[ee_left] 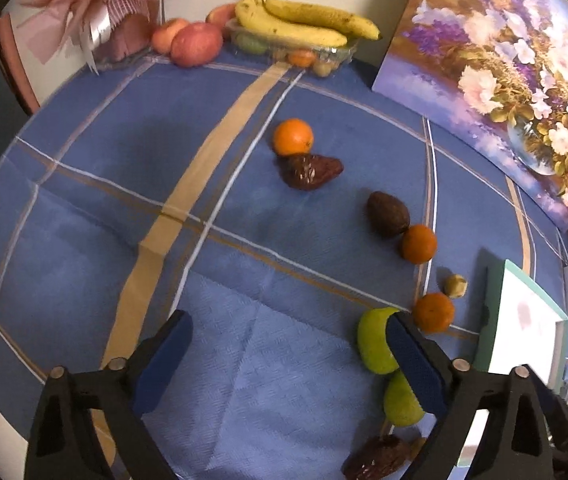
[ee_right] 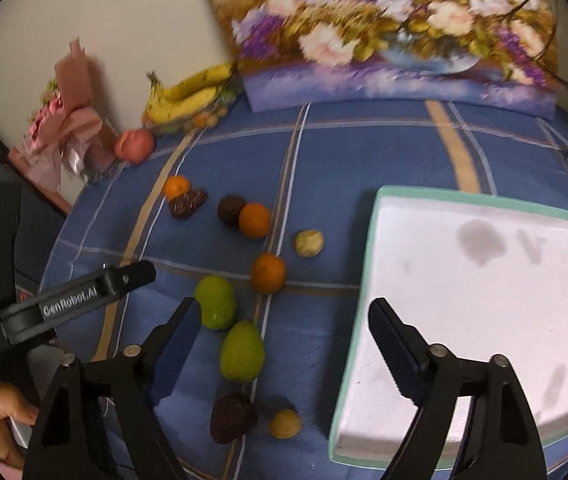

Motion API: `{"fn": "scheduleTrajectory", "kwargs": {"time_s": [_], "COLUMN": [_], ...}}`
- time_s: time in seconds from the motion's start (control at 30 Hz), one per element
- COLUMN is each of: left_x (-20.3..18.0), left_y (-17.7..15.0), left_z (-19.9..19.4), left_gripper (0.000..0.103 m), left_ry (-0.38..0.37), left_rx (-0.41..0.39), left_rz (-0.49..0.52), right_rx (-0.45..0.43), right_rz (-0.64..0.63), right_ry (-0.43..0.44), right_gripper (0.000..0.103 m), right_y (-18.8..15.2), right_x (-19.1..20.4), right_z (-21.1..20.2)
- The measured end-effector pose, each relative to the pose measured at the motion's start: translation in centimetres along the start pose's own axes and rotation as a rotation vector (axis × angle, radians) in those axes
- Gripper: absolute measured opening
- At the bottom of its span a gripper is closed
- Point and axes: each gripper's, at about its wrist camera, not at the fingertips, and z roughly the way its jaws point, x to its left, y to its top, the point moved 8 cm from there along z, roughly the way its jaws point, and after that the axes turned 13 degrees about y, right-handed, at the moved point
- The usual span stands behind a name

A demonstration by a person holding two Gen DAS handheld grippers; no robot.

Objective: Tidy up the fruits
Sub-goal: 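Reach the right gripper to the large green guava and close on it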

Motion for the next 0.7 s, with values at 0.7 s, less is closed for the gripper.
{"fn": "scheduleTrajectory", "kwargs": {"time_s": [0.7], "left_x": [1.9], "left_y": [-1.8], "left_z": [2.5], "left_gripper": [0.094], "left_ry": [0.013], "left_rx": [0.096], "left_rz": [-0.036], "right_rx": [0.248], "right_rz": [-0.061], "right_ry": [0.001], "right_gripper": [0.061], "right_y": [-4.9], "right_x": [2.4], "right_z": [7.8]}}
